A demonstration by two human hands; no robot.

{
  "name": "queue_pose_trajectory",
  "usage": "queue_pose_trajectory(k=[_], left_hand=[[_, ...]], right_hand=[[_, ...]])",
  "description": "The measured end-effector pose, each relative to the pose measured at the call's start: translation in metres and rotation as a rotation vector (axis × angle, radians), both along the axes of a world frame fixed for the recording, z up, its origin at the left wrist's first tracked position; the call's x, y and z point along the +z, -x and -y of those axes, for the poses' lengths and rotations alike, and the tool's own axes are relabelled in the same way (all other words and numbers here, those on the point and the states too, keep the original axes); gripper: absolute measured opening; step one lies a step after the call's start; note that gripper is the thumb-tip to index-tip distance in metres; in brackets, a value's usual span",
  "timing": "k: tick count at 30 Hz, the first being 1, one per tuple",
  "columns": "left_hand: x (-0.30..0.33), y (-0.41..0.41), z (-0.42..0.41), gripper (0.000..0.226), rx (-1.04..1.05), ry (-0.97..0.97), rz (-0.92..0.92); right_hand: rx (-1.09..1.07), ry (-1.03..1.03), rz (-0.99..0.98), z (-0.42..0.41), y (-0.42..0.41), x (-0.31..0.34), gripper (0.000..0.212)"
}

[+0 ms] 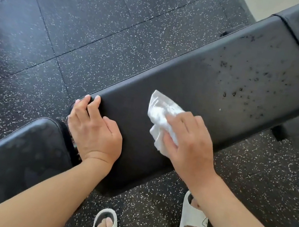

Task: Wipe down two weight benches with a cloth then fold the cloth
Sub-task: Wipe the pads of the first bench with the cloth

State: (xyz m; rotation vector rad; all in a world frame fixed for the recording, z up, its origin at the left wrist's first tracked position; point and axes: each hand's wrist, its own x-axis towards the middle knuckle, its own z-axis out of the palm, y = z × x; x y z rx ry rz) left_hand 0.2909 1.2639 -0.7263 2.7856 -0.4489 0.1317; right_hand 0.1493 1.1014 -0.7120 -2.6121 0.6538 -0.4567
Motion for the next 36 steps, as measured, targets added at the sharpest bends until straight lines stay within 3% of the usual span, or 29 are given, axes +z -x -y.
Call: queue_pose_trajectory(k=[6,9,12,14,17,19,22,27,29,31,34,36], left_hand=[[0.008,0.0,-0.003,0.056,0.0,0.022,-0.084],[0.013,-0.003,-0.009,0.056,-0.028,0.061,-0.148],[0.015,-0.009,-0.03,0.053,-0.154,0.012,-0.161],[0.016,-0.016,-0.055,0.054,-0.318,-0.046,-0.149],[0.02,-0.034,-0.082,0.056,-0.521,-0.102,-0.155],[0.024,-0.047,-0.09,0.057,-0.612,-0.104,-0.193],[0.03,-0.06,-0.103,0.061,-0.688,-0.097,-0.231],[0.036,-0.063,-0.145,0.056,-0.577,-0.007,-0.344],[0.038,-0.063,-0.158,0.057,-0.631,-0.075,-0.336],[0.039,-0.063,-0.161,0.058,-0.671,-0.134,-0.317],[0.043,-0.061,-0.155,0.059,-0.622,-0.11,-0.336],[0.045,-0.055,-0.148,0.058,-0.597,-0.084,-0.335]], right_hand=[[0.001,-0.001,-0.011,-0.076,-0.019,0.005,0.024],[0.141,0.034,-0.024,-0.079,-0.037,0.01,0.026],[0.317,0.208,-0.026,-0.047,-0.033,0.012,0.024],[0.174,0.319,-0.017,-0.016,-0.028,0.011,0.019],[-0.302,0.147,-0.093,-0.001,-0.027,0.008,0.025],[-0.44,0.122,-0.123,-0.03,-0.043,0.011,0.027],[-0.287,0.152,-0.146,-0.109,-0.08,0.013,0.032],[0.0,0.07,-0.079,-0.198,-0.099,0.012,0.028],[0.112,0.112,-0.026,-0.184,-0.097,0.01,0.026],[0.136,0.228,-0.1,-0.147,-0.096,0.012,0.028],[-0.147,0.399,-0.107,-0.065,-0.096,0.013,0.026],[-0.258,0.245,-0.139,-0.03,-0.097,0.015,0.03]])
